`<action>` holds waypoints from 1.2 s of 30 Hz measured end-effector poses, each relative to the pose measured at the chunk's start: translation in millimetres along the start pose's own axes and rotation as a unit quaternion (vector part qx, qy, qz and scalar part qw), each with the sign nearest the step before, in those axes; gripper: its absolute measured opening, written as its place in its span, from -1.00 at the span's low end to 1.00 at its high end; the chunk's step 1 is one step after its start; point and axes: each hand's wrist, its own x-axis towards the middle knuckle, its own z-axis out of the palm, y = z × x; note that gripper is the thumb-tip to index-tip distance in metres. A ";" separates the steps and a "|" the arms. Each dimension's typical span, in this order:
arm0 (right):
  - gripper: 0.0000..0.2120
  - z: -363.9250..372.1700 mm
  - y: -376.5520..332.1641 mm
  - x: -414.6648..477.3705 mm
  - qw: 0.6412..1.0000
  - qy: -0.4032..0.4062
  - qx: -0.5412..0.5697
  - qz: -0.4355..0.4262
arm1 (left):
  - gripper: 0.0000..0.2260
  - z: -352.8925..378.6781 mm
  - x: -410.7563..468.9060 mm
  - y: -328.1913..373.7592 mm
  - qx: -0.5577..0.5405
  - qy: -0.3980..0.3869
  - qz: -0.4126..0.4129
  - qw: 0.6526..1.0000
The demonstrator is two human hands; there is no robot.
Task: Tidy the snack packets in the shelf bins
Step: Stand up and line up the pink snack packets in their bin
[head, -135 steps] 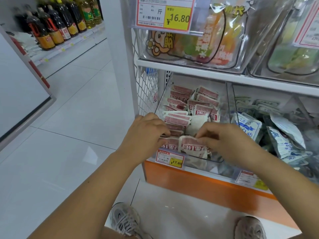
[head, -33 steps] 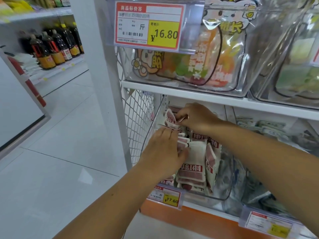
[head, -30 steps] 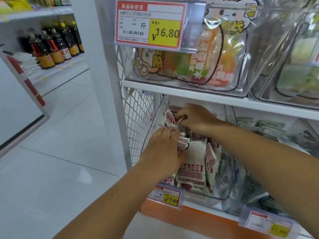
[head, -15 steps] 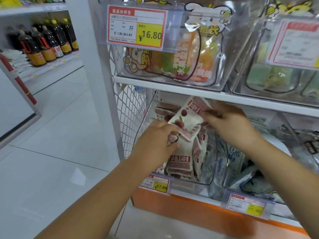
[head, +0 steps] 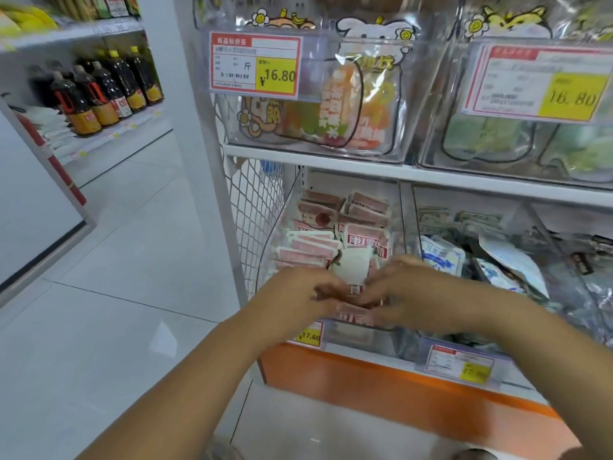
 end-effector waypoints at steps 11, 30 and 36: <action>-0.74 -29.5 26.7 55.4 0.982 -0.050 -0.184 0.002 | -0.81 4.0 -4.8 -12.6 0.090 -0.057 0.081 0.991; -0.74 11.8 -8.3 13.5 0.997 0.028 -0.061 0.032 | -0.60 10.5 0.5 -14.5 0.066 0.040 0.043 0.996; -0.81 -28.3 7.9 4.3 0.988 0.063 0.113 0.079 | -0.80 14.1 2.4 -13.4 0.107 -0.004 0.092 0.990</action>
